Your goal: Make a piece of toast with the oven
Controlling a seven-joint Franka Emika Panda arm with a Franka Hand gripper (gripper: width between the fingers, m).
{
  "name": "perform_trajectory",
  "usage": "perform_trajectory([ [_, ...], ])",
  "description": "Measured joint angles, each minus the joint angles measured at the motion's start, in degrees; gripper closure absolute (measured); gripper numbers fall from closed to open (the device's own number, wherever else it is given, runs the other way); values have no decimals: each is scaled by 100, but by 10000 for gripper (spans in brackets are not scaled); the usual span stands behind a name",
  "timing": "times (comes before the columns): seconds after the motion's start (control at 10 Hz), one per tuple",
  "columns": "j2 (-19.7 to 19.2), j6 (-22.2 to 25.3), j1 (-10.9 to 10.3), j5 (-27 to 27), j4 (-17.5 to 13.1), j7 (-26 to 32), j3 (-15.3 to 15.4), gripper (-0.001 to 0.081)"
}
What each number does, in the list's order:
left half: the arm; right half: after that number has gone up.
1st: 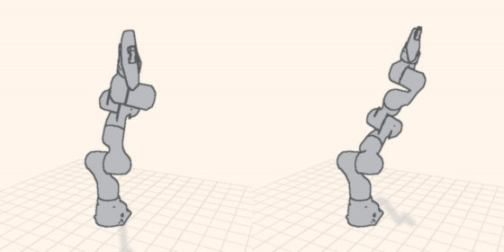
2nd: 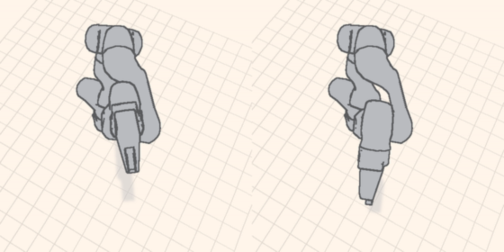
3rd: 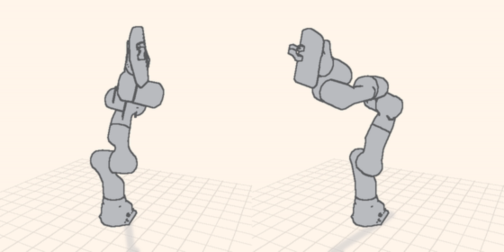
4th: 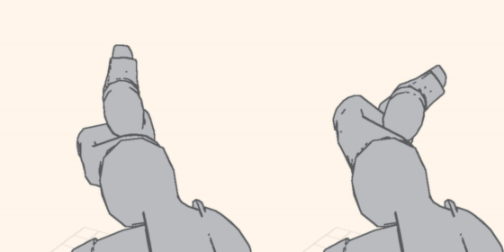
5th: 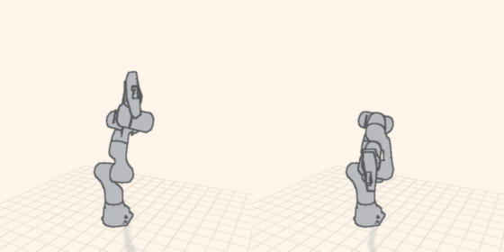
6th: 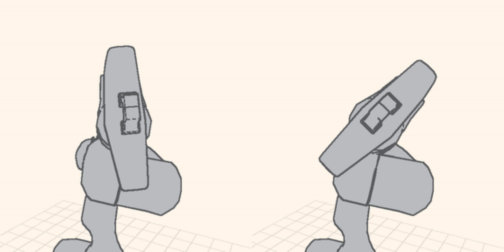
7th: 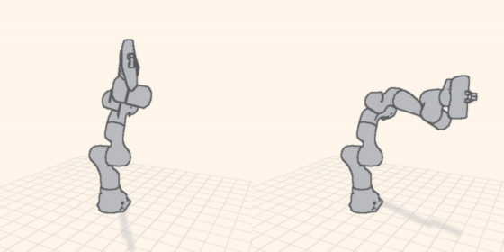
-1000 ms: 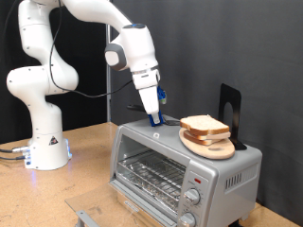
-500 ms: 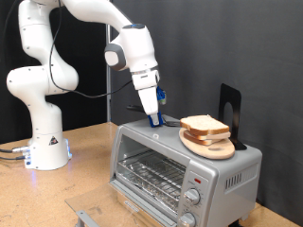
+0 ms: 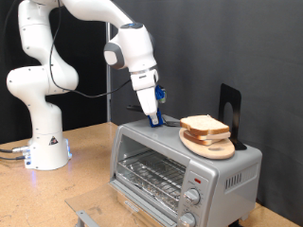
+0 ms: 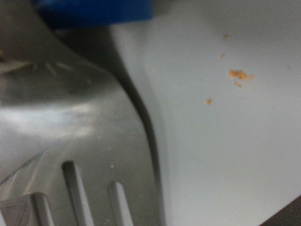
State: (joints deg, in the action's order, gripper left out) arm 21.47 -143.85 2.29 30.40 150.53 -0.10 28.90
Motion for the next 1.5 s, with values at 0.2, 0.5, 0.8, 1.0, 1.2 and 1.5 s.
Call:
perform_trajectory([
  [0.2, 9, 40, 0, -13, -5, 26, -22, -2],
  [0.5, 13, 168, 33, -268, -8, 188, -32, -2],
  [0.8, 11, 85, 76, -338, -22, 201, -35, -2],
  [1.0, 6, -78, 77, -316, -25, 248, -48, -2],
  [1.2, 5, -75, 77, -314, -32, 250, -73, -2],
  [1.5, -17, -58, 76, -303, -32, 250, -96, -2],
])
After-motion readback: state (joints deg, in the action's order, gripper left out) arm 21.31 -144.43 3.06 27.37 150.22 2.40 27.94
